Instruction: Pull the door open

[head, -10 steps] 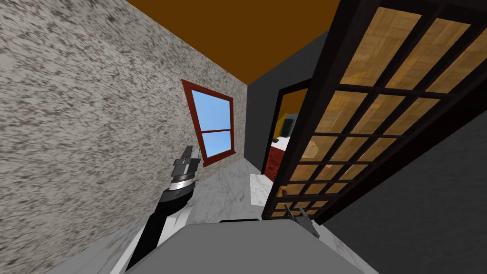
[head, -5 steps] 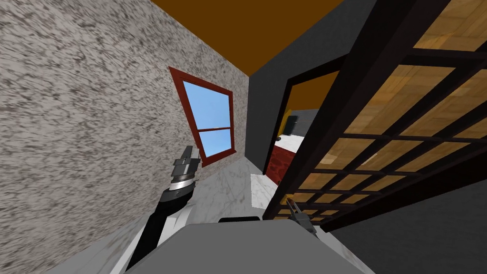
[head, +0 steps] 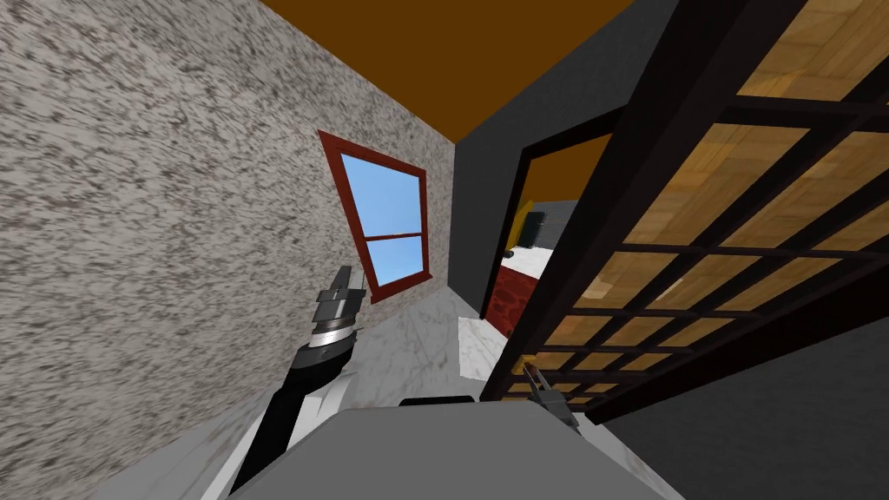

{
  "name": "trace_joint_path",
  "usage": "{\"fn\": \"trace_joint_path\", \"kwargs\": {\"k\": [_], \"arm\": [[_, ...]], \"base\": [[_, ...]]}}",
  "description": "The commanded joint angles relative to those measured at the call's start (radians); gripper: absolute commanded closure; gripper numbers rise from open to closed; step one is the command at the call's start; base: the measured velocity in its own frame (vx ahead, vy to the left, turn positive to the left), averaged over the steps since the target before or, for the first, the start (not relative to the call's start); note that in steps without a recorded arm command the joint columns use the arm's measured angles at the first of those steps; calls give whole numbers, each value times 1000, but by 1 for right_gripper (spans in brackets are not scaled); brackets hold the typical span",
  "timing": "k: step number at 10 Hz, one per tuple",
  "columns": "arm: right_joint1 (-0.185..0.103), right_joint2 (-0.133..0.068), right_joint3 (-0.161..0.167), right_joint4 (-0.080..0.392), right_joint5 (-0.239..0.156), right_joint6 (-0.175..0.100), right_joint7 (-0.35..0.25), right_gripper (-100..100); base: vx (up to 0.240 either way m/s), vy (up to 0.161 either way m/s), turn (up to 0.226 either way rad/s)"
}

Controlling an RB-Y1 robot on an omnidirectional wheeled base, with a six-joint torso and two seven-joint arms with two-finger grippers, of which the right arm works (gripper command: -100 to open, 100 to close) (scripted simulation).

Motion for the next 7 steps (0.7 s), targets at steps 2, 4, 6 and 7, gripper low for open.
{"fn": "trace_joint_path", "kwargs": {"k": [2,4,6,7], "arm": [[0,-5,13,15,9,-21,-10,100],[1,-12,23,24,16,-38,-19,100],[3,-20,34,34,23,-54,-27,100],[3,-23,38,38,26,-61,-31,100]], "base": [[-197,-53,113],[-214,-63,116],[-194,-69,136],[-185,-31,105]]}}
